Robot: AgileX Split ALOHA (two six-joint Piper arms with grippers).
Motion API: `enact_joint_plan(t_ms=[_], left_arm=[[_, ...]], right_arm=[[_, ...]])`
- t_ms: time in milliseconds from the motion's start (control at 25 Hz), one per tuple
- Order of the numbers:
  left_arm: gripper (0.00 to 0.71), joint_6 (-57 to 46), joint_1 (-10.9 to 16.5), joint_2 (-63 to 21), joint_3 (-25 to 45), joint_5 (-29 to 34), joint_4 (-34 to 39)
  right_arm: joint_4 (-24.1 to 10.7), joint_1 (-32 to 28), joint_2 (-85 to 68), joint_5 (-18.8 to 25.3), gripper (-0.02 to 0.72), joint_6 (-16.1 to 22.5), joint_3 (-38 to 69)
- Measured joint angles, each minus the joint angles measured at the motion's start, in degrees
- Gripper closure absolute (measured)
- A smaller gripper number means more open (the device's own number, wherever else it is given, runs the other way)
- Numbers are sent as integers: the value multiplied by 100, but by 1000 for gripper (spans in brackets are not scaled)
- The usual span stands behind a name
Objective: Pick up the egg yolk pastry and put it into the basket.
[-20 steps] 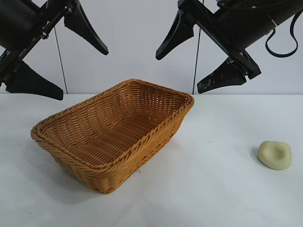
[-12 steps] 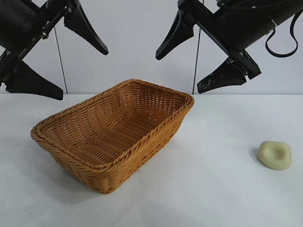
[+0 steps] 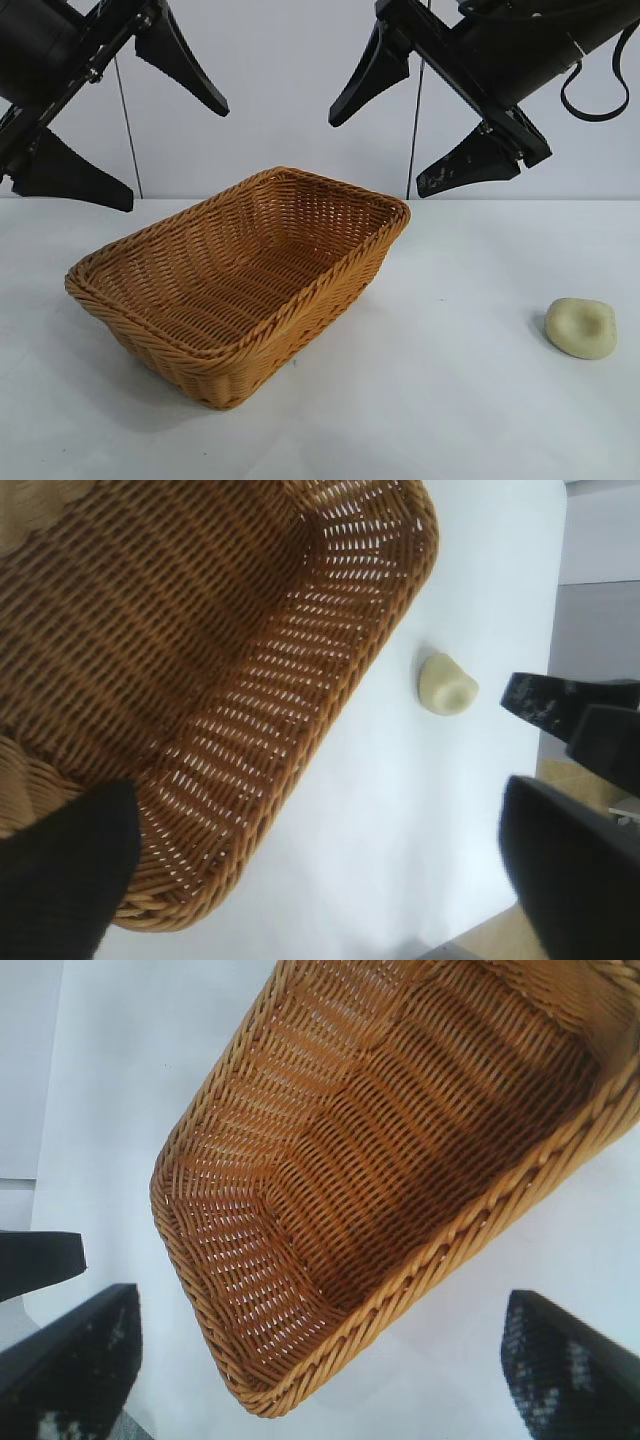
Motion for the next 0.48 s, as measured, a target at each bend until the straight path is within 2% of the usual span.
enact_joint_plan(t_ms=[480], left_arm=[[14,0,0,0,0,-85,0]], right_arm=[[0,0,0,0,8,0,0]])
